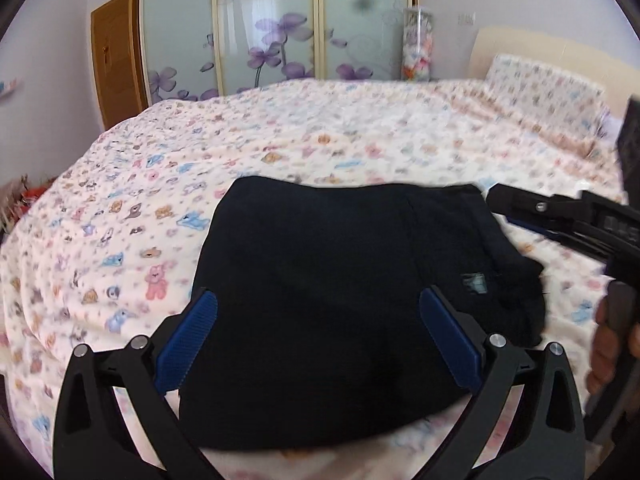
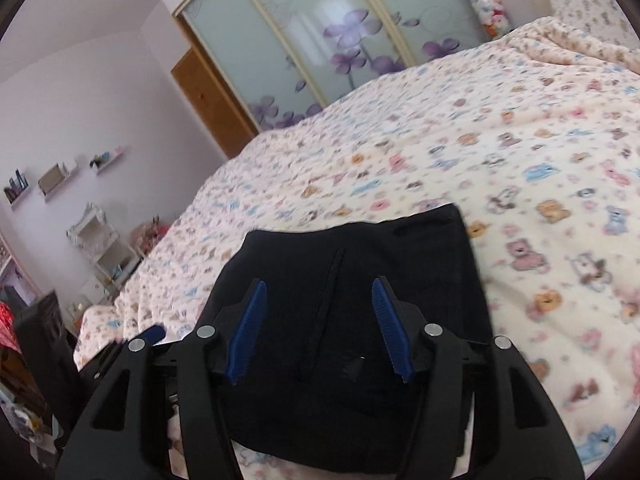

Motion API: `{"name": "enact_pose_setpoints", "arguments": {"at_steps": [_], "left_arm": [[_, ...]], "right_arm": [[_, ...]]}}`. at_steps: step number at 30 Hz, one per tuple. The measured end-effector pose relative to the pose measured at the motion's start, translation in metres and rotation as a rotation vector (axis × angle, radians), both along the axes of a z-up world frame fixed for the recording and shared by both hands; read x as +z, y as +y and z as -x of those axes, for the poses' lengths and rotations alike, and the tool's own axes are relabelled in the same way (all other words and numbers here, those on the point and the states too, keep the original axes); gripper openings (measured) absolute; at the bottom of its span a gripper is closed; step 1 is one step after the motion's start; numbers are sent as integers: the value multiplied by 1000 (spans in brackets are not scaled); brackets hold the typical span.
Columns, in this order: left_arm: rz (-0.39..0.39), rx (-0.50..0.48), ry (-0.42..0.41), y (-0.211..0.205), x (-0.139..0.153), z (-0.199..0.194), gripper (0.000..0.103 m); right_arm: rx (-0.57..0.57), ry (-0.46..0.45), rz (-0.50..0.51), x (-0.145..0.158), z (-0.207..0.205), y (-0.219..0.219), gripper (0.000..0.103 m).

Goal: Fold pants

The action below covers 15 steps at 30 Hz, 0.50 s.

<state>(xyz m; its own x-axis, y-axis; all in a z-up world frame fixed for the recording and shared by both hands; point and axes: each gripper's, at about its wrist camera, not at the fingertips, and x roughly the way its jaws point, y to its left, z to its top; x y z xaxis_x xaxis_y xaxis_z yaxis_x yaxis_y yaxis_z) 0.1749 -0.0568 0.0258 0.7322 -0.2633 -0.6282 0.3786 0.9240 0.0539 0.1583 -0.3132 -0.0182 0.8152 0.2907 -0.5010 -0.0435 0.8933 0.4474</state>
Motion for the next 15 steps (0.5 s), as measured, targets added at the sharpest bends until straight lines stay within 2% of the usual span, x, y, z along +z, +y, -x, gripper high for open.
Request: {"name": "enact_pose_setpoints", "arguments": {"at_steps": [3, 5, 6, 8, 15], "left_arm": [[-98, 60, 19, -6, -22, -13, 101], [-144, 105, 31, -1, -38, -18, 101], [-139, 113, 41, 3, -46, -19, 101], [-75, 122, 51, 15, -52, -20, 101], [-34, 156, 65, 28, -55, -17, 101]], "right_arm": [[-59, 99, 69, -20, -10, -1, 57], [-74, 145, 62, -36, -13, -8, 57], [-73, 135, 51, -41, -11, -11, 57], [-62, 111, 54, -44, -7, -12, 57], [-63, 116, 15, -42, -3, -18, 57]]}}
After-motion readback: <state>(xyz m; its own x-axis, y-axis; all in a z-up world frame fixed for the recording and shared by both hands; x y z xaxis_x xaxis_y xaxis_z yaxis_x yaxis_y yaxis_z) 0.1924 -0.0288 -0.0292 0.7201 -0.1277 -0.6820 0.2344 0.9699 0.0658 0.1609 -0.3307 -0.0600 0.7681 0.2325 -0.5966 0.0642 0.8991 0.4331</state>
